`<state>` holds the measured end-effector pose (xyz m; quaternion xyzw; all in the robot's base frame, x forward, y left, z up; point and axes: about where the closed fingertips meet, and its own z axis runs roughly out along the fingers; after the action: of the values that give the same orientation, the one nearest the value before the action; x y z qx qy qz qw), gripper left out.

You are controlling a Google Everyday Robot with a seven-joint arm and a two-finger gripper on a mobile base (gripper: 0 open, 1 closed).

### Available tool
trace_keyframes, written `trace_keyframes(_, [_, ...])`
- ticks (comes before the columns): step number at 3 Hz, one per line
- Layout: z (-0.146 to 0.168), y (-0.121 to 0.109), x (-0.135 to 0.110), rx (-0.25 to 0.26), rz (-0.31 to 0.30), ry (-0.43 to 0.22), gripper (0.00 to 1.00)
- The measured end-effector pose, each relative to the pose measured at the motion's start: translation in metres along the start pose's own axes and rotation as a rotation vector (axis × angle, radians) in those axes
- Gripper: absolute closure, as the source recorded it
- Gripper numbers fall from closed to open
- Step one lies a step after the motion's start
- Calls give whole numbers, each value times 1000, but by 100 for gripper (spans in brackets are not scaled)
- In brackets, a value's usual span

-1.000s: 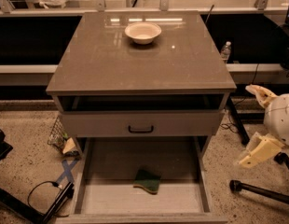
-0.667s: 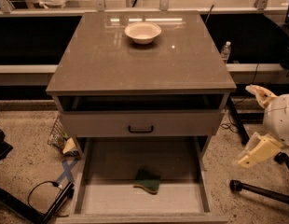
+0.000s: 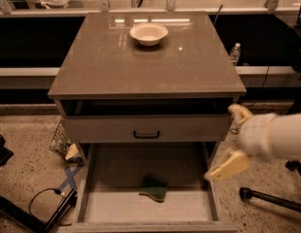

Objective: Pick sponge from middle drawer and place on counter

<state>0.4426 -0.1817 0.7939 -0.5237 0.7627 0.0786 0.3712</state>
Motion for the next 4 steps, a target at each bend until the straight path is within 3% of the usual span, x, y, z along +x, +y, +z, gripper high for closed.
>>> trace_keyframes(1, [102,61,11,-121,149,-46,0])
trace_keyframes(2, [209,98,27,-182,284,-84,0])
trace_keyframes(3, [265,82,36,-118,339,-101,0])
trace_keyframes(4, [270,61,41,-30,341,-108,0])
